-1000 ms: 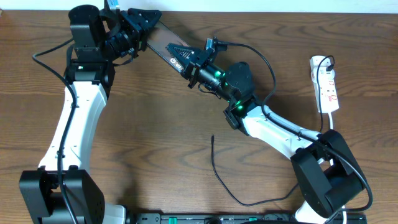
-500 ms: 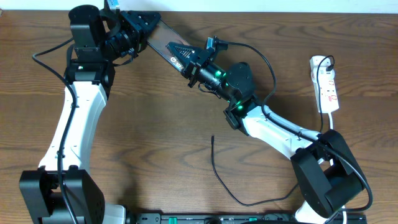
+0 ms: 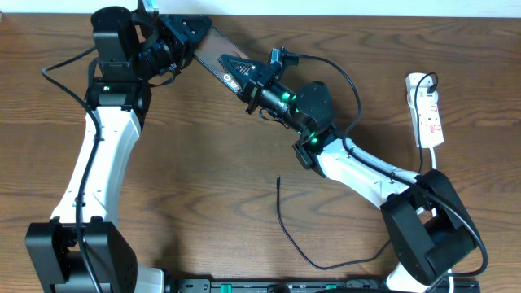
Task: Plug charger to phone and switch on socket
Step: 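Close the left gripper on the phone's far end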
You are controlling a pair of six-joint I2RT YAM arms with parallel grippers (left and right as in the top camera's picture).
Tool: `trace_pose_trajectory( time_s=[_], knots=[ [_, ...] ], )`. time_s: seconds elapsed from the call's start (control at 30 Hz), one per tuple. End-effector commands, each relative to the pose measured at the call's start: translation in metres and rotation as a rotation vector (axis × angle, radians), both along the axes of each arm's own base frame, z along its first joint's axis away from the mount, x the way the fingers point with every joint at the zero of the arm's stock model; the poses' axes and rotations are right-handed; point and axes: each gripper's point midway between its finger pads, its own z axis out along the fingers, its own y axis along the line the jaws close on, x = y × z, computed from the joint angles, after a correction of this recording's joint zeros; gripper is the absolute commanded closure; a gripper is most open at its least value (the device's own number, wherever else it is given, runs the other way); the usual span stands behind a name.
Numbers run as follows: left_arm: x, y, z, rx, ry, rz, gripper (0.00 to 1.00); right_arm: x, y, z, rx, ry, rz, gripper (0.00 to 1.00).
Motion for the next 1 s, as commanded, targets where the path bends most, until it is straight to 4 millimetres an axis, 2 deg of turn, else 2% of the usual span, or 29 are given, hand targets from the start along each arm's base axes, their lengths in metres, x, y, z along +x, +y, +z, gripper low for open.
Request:
trace_pose_trajectory(
  time_s=[0.0, 0.2, 0.23, 0.27, 0.3, 0.97],
  knots=[
    [-0.0021, -0.0060, 0.0004, 0.026, -0.029, -0.021, 0.73, -0.0027, 0.0014, 0.0146, 0.021, -0.034, -0.009, 0.99],
    [-0.0022, -0.0064, 0.0004, 0.028, -0.031, -0.022, 0.74, -0.0030, 0.0013, 0.0153, 0.023, -0.037, -0.009, 0.99],
    [-0.0022, -0.0064, 0.0004, 0.033, -0.036, -0.024, 0.79, -0.0030, 0.0013, 0.0153, 0.023, -0.037, -0.009, 0.99],
    [-0.0022, -0.0064, 0.0004, 0.037, -0.039, -0.025, 0.89, -0.0029, 0.0013, 0.0153, 0.023, -0.037, -0.009, 0.99],
    [-0.0023, -0.0064, 0.0004, 0.037, -0.040, -0.026, 0.92, -0.0029, 0.0013, 0.0153, 0.023, -0.037, -0.009, 0.99],
    [-0.0022, -0.0064, 0.0004, 0.038, -0.040, -0.025, 0.92, -0.0029, 0.0013, 0.0152, 0.023, -0.037, -0.009, 0.98]
  ],
)
